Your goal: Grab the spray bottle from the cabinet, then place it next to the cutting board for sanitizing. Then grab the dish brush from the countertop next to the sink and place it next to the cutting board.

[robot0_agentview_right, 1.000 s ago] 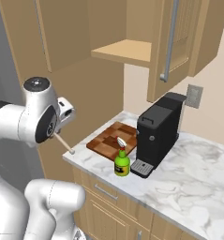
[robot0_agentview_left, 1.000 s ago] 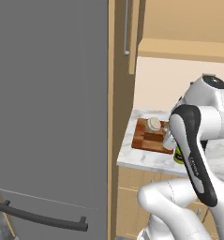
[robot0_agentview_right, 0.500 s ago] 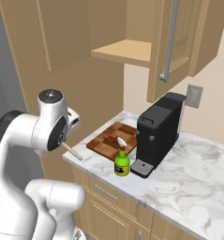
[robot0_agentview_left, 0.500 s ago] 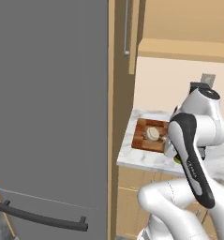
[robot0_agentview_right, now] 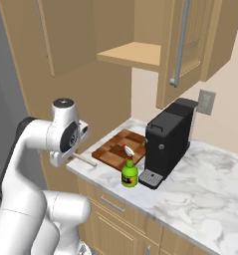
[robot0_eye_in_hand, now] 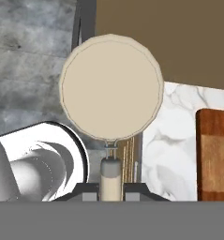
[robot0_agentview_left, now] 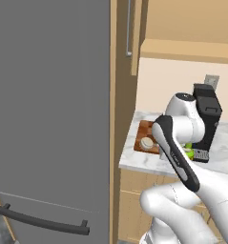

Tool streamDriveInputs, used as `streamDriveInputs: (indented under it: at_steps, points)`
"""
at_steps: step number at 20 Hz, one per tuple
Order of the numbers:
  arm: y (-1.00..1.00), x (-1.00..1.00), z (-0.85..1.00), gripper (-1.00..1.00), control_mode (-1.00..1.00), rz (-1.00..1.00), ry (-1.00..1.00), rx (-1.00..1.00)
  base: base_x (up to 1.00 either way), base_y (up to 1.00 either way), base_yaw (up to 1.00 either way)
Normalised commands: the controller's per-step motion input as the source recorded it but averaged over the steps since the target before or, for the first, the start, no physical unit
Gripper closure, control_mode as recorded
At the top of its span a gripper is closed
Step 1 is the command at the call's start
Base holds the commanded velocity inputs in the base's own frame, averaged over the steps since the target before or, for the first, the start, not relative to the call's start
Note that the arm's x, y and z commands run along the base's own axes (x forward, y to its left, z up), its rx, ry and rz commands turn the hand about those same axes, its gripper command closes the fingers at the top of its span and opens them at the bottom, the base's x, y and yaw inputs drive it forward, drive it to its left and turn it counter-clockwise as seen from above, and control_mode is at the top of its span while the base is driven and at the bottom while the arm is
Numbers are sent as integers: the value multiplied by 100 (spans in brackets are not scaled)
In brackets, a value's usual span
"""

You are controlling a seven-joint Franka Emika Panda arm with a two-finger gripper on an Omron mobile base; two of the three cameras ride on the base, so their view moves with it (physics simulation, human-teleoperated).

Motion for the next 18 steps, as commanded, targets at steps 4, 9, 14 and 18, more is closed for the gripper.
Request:
streamDriveInputs:
  at_steps: [4, 9, 14, 18]
  points:
    - [-7, 20, -31, 100, -100, 1, 0, 0, 0, 0, 0]
    - [-2, 15, -35, 100, -100, 0, -2, 0, 0, 0, 0]
    - [0, 31, -37, 100, -100, 0, -1, 0, 0, 0, 0]
    - [-2, 44, -37, 100, -100, 0, 0, 0, 0, 0, 0]
